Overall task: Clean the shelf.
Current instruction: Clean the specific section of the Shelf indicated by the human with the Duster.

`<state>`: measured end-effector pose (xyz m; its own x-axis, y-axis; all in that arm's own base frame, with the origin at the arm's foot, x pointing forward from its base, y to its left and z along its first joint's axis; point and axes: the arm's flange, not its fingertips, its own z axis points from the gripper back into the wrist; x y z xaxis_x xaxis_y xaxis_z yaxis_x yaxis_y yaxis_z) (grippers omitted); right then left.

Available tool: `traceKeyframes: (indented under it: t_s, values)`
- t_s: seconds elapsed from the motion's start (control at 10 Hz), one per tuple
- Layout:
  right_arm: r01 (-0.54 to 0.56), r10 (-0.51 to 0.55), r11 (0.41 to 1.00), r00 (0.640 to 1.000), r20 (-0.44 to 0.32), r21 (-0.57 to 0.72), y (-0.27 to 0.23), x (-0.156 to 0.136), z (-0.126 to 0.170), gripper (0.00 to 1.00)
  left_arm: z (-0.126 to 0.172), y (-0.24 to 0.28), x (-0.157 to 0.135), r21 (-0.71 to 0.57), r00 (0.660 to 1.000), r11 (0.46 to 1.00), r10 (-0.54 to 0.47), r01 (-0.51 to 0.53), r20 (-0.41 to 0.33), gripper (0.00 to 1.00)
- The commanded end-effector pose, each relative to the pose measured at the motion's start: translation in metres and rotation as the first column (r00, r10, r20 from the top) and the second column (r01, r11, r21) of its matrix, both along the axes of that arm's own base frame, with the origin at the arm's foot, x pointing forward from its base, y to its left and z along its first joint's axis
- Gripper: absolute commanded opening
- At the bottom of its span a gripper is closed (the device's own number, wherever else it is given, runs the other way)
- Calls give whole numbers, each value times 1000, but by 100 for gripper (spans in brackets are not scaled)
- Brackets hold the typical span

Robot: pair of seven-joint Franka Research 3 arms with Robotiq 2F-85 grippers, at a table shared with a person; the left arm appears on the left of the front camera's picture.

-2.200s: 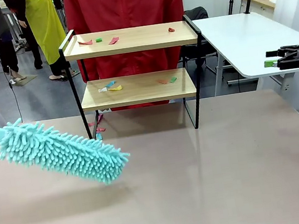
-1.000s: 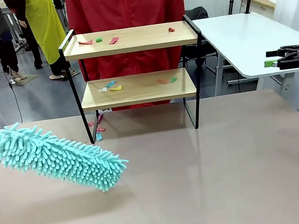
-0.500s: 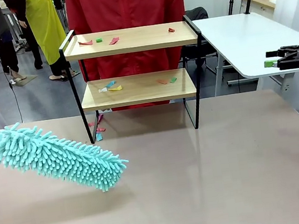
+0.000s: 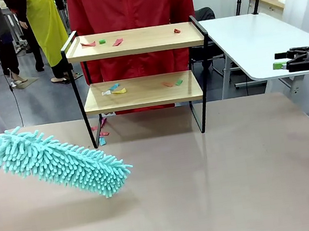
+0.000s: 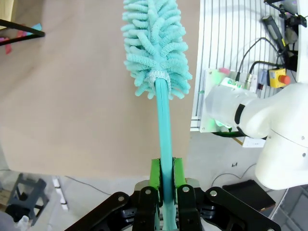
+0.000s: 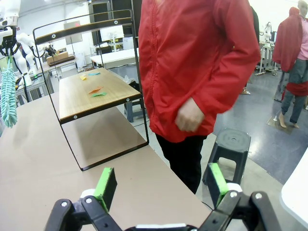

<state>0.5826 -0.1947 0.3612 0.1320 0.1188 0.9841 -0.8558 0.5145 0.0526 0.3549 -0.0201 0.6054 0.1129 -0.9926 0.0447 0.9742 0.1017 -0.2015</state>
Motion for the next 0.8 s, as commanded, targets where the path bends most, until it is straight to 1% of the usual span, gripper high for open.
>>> traceKeyframes:
  t_s: [0.0, 0.7]
  values:
    - [15, -15, 1000, 1000, -15, -3, 2, 0, 8, 100, 0, 0, -2, -13, 1000, 1000, -3, 3, 11, 13]
    - [15, -15, 1000, 1000, -15, -3, 2, 0, 8, 100, 0, 0, -2, -13, 1000, 1000, -3, 3, 11, 13]
